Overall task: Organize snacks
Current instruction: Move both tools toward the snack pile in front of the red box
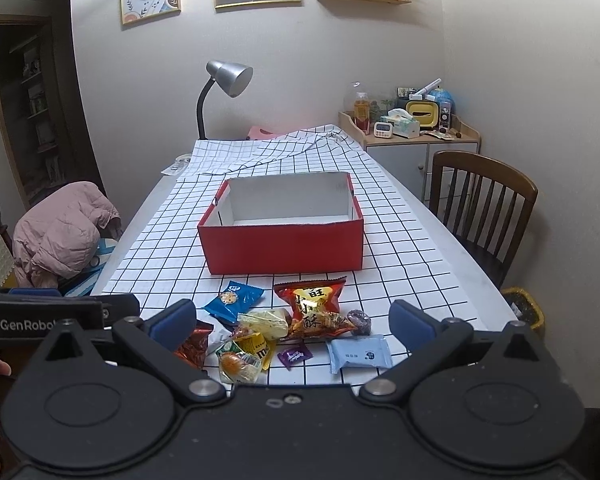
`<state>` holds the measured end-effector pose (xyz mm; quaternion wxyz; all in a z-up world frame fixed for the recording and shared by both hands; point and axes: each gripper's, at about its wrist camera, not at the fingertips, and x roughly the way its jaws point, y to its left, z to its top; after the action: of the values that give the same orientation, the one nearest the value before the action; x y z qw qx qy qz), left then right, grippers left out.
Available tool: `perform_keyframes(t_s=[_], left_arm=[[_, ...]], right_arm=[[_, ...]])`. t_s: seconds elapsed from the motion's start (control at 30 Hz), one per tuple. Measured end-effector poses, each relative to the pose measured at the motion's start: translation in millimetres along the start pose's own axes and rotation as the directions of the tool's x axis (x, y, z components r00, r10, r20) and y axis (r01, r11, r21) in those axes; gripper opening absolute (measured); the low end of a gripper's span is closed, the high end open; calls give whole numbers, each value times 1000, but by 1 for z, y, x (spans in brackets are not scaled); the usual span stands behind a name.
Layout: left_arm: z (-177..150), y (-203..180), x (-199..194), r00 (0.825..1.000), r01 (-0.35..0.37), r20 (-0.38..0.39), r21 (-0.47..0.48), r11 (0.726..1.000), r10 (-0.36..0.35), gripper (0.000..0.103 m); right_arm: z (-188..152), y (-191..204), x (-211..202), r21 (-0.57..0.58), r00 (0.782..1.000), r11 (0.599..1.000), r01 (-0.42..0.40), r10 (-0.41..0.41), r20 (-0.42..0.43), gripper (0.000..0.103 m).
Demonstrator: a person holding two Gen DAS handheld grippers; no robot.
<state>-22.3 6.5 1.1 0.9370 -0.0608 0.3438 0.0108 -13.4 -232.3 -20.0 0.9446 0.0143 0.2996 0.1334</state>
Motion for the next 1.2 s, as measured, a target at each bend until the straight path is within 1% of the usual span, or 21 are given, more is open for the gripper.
perform_keyframes(t_s=[0.53,0.8,1.1,1.2], left_arm=[[-1,-1,-1,1000,1,0,0,1000,-1,96],[-4,-5,-4,1000,11,13,-3,1000,-11,96],[-1,-9,-3,1000,18,25,-2,1000,-18,96],[1,-9,-2,1000,19,20,-2,1000,-19,96]], right_arm=[[-1,1,-4,-3,1000,1000,9,-9,2,103],[1,-3,-5,2,1000,1000,7,-7,0,103],[2,-6,-6,-10,1000,1000,20,-19,14,103],[3,-7,-5,-10,1000,1000,12,-12,11,103]])
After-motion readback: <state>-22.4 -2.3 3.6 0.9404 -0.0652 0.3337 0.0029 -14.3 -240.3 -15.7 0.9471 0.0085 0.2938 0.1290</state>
